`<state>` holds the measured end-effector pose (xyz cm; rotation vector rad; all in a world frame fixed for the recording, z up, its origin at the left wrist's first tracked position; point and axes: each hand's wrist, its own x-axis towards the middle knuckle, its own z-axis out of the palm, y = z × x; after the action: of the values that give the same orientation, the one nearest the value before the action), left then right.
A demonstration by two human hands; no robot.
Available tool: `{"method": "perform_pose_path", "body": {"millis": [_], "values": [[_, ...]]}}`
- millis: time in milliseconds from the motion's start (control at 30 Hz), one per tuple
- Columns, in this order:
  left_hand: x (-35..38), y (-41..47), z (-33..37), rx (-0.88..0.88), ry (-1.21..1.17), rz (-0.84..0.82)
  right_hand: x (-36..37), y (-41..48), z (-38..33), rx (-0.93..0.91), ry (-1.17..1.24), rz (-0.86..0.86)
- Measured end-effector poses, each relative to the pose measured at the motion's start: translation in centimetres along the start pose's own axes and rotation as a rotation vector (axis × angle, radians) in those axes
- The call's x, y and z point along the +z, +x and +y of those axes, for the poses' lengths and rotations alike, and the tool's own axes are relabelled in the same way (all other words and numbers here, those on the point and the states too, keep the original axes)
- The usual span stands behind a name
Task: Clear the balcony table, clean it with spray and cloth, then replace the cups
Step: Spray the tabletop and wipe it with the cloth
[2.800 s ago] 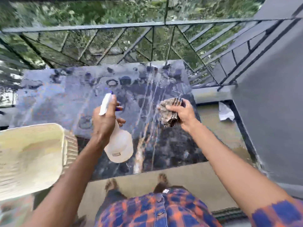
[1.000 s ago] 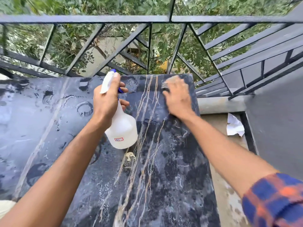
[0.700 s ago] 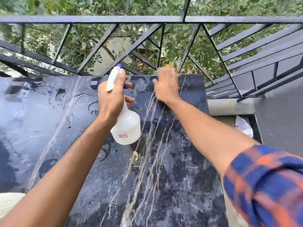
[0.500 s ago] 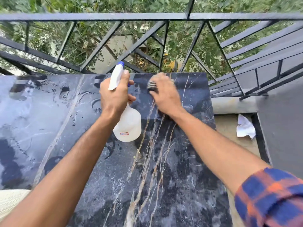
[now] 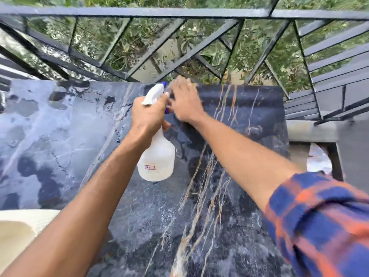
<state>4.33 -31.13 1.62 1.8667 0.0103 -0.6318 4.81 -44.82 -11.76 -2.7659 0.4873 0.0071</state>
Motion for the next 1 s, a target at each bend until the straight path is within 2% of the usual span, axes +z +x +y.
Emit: {"method": "perform_pose_path", "body": {"millis": [67,133,233,333,400,467,533,600,700,833,933,1000], "values": [[-0.7,0.6,-0.1,-0.012,-0.004,-0.003,0.9,-2.3,0.7,-0.034,0.031,0.053],[-1.2,0.8,-0.3,-0.032,-0.027,-0.020,0.2,-4.9,3.9,0.038,0.049,0.131],[-2.0,1.0,-0.5,-0.061,-0.080,-0.031,-2.1,-6.2,8.8,0.316,0.044,0.145],[-2.9,0.8,-0.5,-0.085,-0.091,-0.028,-3.3,-2.1,7.8,0.489,0.003,0.149],[-3.7,0.7,-0.5,-0.101,-0.114,-0.021,-3.0,1.4,3.3,0.395,-0.067,0.096],[-4.3,0.8,-0.5,-0.108,-0.119,-0.013,-1.7,3.8,-2.1,0.175,-0.055,0.042],[-4.9,1.0,-0.7,-0.112,-0.119,0.014,-0.2,4.2,-6.7,-0.025,0.022,-0.080],[-5.4,1.2,-0.7,-0.122,-0.141,0.035,1.0,2.6,-8.1,-0.135,0.042,-0.140],[-6.2,1.3,-0.9,-0.131,-0.174,0.042,1.8,-2.2,-5.0,-0.135,0.124,0.003],[-7.0,1.0,-1.1,-0.136,-0.197,0.028,0.0,-3.5,1.0,0.099,0.078,0.073],[-7.7,0.5,-1.2,-0.139,-0.206,0.028,-0.4,2.2,-0.9,0.257,0.017,0.064],[-8.1,0.1,-1.2,-0.142,-0.205,0.046,0.0,5.0,-4.5,0.186,-0.017,0.016]]}}
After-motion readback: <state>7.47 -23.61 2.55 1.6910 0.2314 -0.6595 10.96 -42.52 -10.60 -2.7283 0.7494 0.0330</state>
